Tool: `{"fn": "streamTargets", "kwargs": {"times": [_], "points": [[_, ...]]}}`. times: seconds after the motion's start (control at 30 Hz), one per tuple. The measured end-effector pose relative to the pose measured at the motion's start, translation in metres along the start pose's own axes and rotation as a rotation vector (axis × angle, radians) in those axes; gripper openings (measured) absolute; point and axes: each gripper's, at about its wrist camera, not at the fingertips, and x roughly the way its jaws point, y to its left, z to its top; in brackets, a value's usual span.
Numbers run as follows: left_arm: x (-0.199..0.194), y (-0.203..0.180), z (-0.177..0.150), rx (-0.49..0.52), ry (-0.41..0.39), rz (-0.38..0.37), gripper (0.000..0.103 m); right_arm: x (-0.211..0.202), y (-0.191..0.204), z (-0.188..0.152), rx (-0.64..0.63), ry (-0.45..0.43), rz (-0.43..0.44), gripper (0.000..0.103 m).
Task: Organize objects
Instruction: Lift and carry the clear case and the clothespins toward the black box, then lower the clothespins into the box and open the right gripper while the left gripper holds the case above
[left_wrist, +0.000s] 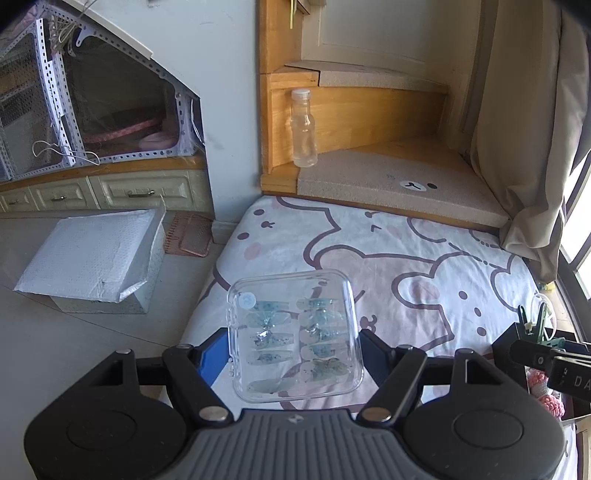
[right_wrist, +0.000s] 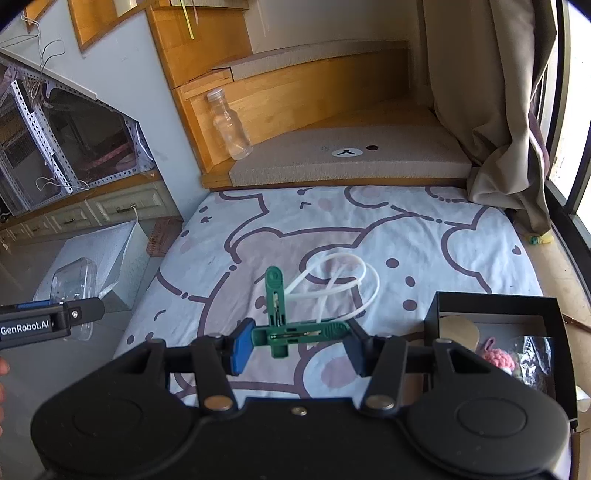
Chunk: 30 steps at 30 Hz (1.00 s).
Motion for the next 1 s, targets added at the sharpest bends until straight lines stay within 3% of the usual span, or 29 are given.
{"fn": "streamTargets", "kwargs": {"times": [0.5, 1.0], "points": [[-0.009, 0.010, -0.005, -0.045, -0.029, 0.009, 0.074, -0.015, -0.006, -0.002, -0.025, -0.027, 0.010, 0.053], [0.008, -0.026, 0.002, -0.009, -0.016, -0.032, 0.074, -0.018, -0.045, -0.002, 0.029, -0.038, -0.053, 0.053]]}}
